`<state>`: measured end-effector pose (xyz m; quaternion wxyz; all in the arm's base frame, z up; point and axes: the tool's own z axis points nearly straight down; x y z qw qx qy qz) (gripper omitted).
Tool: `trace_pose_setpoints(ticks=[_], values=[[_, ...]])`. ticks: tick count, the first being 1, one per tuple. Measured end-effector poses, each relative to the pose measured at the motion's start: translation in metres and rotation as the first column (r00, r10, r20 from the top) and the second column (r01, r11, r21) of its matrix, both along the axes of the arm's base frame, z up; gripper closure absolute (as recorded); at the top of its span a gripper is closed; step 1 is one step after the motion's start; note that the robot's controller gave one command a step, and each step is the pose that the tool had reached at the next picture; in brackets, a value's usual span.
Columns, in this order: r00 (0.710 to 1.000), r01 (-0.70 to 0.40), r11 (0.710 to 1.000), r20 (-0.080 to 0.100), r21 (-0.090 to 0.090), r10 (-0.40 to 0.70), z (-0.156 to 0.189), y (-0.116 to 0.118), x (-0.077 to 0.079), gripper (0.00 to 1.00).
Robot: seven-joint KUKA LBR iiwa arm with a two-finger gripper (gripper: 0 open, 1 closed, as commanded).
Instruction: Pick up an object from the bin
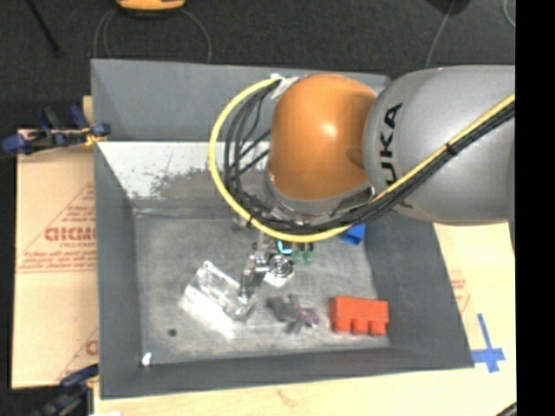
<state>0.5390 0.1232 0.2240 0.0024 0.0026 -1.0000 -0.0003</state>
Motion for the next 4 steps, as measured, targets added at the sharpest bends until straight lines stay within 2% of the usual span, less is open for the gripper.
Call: trace_pose_setpoints(ticks=[1, 2, 3, 4], values=[[0.999, 0.055, 0.999, 0.001, -0.001, -0.055, -0.121, -0.002, -0.034, 0.0], [1.0, 0.0, 1.0, 0.03, 0.002, 0.0, -0.149, 0.001, -0.029, 0.0], [0.999, 0.005, 1.0, 0.033, 0.005, -0.005, -0.147, 0.002, -0.028, 1.0], [0.939, -0.343, 0.939, 0.009, -0.001, 0.343, -0.046, 0.018, -0.022, 1.0]])
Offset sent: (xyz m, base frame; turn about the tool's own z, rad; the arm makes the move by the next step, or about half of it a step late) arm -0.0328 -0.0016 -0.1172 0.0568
